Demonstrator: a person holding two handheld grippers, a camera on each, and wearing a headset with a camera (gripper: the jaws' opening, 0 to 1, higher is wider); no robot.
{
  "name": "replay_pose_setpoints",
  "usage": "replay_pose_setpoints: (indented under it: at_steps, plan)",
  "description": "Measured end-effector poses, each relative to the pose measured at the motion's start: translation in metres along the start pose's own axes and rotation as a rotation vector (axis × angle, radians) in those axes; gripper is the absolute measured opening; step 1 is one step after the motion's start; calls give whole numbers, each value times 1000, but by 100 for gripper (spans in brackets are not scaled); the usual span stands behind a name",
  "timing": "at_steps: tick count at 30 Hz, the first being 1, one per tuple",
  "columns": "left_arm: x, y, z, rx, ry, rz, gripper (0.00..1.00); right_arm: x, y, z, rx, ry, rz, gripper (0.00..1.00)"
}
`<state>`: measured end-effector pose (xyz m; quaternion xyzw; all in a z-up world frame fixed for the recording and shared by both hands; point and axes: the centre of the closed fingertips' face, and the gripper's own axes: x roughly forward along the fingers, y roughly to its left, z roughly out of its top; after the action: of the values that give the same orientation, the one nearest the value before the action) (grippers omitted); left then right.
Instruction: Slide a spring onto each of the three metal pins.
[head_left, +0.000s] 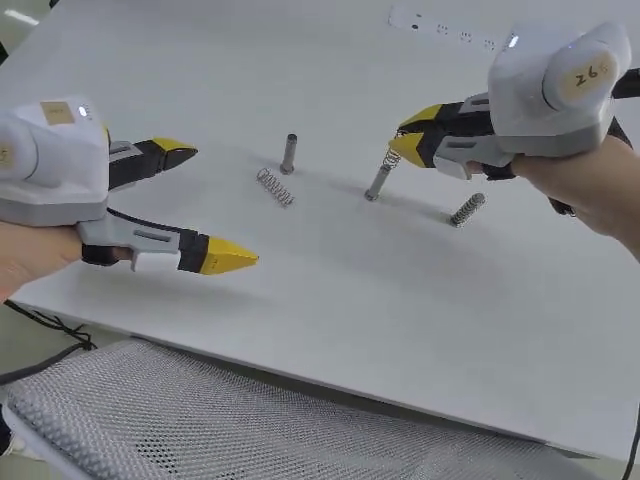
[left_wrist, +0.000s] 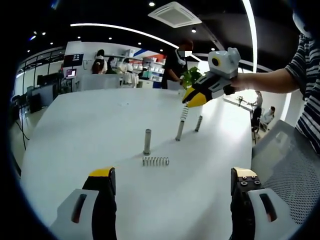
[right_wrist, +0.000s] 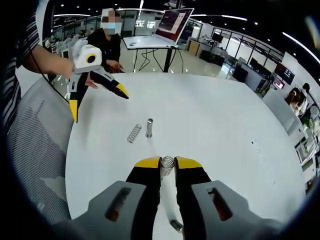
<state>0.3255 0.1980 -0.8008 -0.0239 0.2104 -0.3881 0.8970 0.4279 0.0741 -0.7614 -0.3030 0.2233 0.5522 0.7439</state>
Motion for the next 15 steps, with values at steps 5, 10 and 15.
replay_pose_setpoints:
  at_steps: [5, 10, 15]
  plan:
    - [-1, 3, 1, -3, -5, 7, 95, 2, 3, 0, -7, 9, 11, 12]
    - [-2, 2, 0, -3, 0, 4, 95, 7, 8, -3, -12, 29, 23, 12]
    - [-2, 2, 0, -7, -1, 4, 94, 9, 10, -6, -9, 39, 24, 12]
